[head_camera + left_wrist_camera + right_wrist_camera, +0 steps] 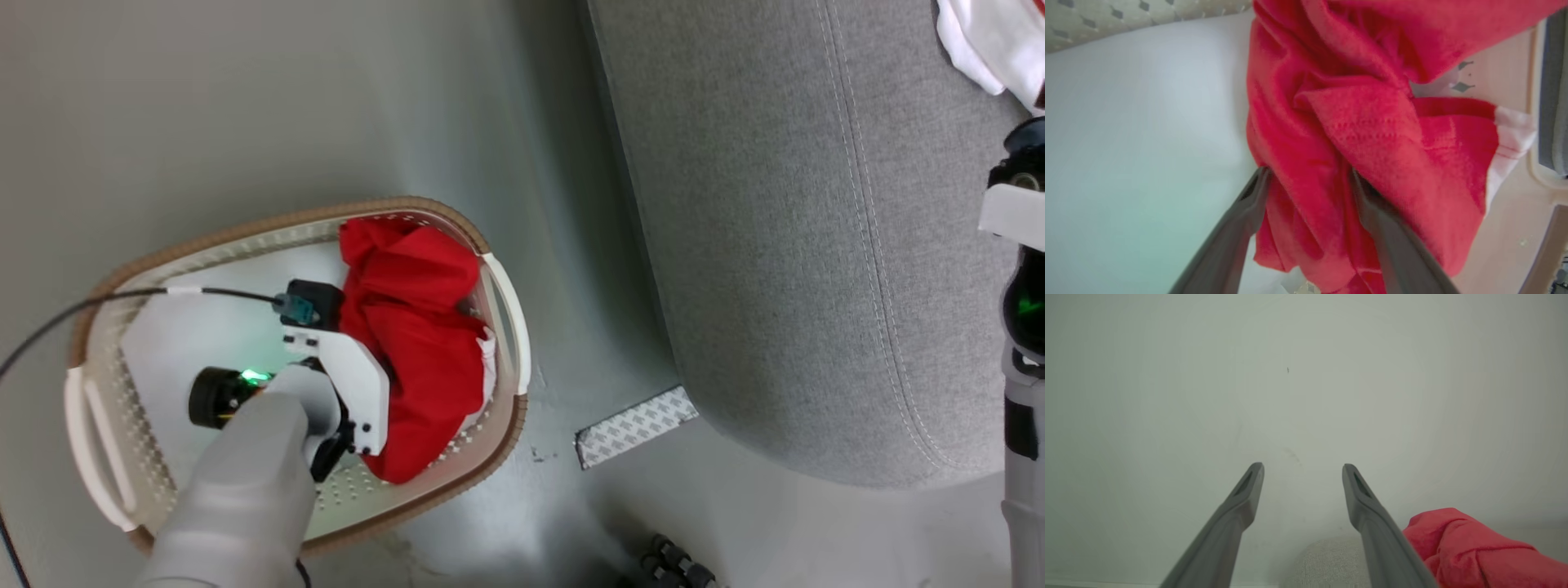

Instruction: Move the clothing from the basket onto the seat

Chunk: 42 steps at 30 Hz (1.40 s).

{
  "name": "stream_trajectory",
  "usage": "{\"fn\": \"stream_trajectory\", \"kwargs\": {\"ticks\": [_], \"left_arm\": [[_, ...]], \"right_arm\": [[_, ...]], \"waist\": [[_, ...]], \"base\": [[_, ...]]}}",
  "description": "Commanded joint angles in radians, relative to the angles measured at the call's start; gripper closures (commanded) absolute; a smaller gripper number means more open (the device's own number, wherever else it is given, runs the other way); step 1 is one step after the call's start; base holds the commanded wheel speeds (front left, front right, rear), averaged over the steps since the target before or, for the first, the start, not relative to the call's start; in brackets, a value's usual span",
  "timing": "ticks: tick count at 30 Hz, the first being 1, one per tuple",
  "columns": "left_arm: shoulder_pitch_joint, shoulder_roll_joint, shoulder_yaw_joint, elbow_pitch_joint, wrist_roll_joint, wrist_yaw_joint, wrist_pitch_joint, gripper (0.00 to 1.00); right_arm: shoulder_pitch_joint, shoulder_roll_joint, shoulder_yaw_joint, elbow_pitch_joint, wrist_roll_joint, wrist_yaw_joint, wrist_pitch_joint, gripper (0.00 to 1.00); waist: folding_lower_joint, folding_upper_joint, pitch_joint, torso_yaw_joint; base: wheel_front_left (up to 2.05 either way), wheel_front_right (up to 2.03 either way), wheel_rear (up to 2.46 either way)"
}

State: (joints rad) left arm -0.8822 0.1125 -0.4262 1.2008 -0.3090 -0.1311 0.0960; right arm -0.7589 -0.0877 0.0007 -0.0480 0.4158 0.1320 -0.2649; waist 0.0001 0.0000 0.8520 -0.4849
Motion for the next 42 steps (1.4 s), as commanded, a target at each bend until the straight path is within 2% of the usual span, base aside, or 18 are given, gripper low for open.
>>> {"fn": "stream_trajectory", "kwargs": {"ticks": [1, 7, 14, 17, 18, 19, 20, 21, 22, 26, 32, 36, 42], "left_arm": [[-0.004, 0.001, -0.009, 0.012, -0.010, 0.002, 0.018, 0.00], [-0.005, -0.015, -0.119, -0.019, -0.086, 0.001, 0.129, 0.00], [0.020, 0.021, -0.291, -0.119, -0.216, 0.001, 0.237, 0.00], [0.023, 0.057, -0.373, -0.203, -0.292, 0.001, 0.225, 0.00], [0.021, 0.070, -0.392, -0.225, -0.323, 0.001, 0.216, 0.04], [0.017, 0.084, -0.416, -0.245, -0.344, 0.001, 0.207, 0.26], [0.013, 0.095, -0.440, -0.262, -0.369, 0.001, 0.198, 0.62], [0.009, 0.107, -0.462, -0.274, -0.390, 0.001, 0.190, 0.91], [0.004, 0.119, -0.484, -0.284, -0.408, 0.001, 0.183, 1.00], [-0.016, 0.157, -0.556, -0.298, -0.470, 0.001, 0.152, 1.00], [-0.039, 0.186, -0.622, -0.271, -0.538, 0.001, 0.090, 1.00], [-0.037, 0.171, -0.651, -0.252, -0.562, 0.001, 0.052, 1.00], [-0.004, 0.132, -0.702, -0.248, -0.618, 0.001, -0.035, 1.00]], "right_arm": [[-0.007, 0.005, 0.003, 0.004, 0.004, -0.003, 0.001, 0.00], [0.016, 0.013, 0.016, 0.014, -0.002, -0.003, 0.001, 0.00], [0.023, 0.021, 0.027, 0.020, 0.000, -0.003, 0.001, 0.00], [0.024, 0.023, 0.033, 0.022, 0.000, -0.003, 0.001, 0.00], [0.025, 0.024, 0.034, 0.023, 0.001, -0.003, 0.001, 0.00], [0.025, 0.025, 0.036, 0.025, 0.001, -0.003, 0.001, 0.00], [0.025, 0.026, 0.038, 0.027, 0.002, -0.003, 0.001, 0.00], [0.024, 0.027, 0.039, 0.030, 0.003, -0.003, 0.001, 0.00], [0.023, 0.028, 0.041, 0.033, 0.004, -0.003, 0.001, 0.00], [0.014, 0.031, 0.048, 0.046, 0.006, -0.003, 0.001, 0.00], [0.002, 0.033, 0.062, 0.060, 0.007, -0.003, 0.001, 0.00], [0.008, 0.025, 0.060, 0.068, -0.006, -0.003, 0.001, 0.00], [0.046, -0.015, 0.059, 0.088, -0.026, -0.003, 0.001, 0.00]], "waist": [[-0.0001, 0.0000, 0.019, -0.013], [-0.0001, 0.0000, 0.037, -0.010], [-0.0001, 0.0000, 0.049, -0.008], [-0.0001, 0.0000, 0.053, -0.008], [-0.0001, 0.0000, 0.054, -0.008], [-0.0001, 0.0000, 0.054, -0.009], [-0.0001, 0.0000, 0.053, -0.010], [-0.0001, 0.0000, 0.052, -0.011], [-0.0001, 0.0000, 0.050, -0.012], [-0.0001, 0.0000, 0.040, -0.017], [-0.0001, 0.0000, 0.010, -0.024], [-0.0001, 0.0000, -0.026, -0.007], [-0.0001, 0.0000, -0.143, 0.050]], "base": [[0.00, 0.00, 0.00], [0.00, 0.00, 0.00], [0.00, 0.00, 0.00], [0.00, 0.00, 0.00], [0.00, 0.00, 0.00], [0.00, 0.00, 0.00], [0.00, 0.00, 0.00], [0.00, 0.00, 0.00], [0.00, 0.00, 0.00], [0.00, 0.00, 0.00], [0.00, 0.00, 0.00], [0.00, 0.00, 0.00], [0.00, 0.00, 0.00]]}}
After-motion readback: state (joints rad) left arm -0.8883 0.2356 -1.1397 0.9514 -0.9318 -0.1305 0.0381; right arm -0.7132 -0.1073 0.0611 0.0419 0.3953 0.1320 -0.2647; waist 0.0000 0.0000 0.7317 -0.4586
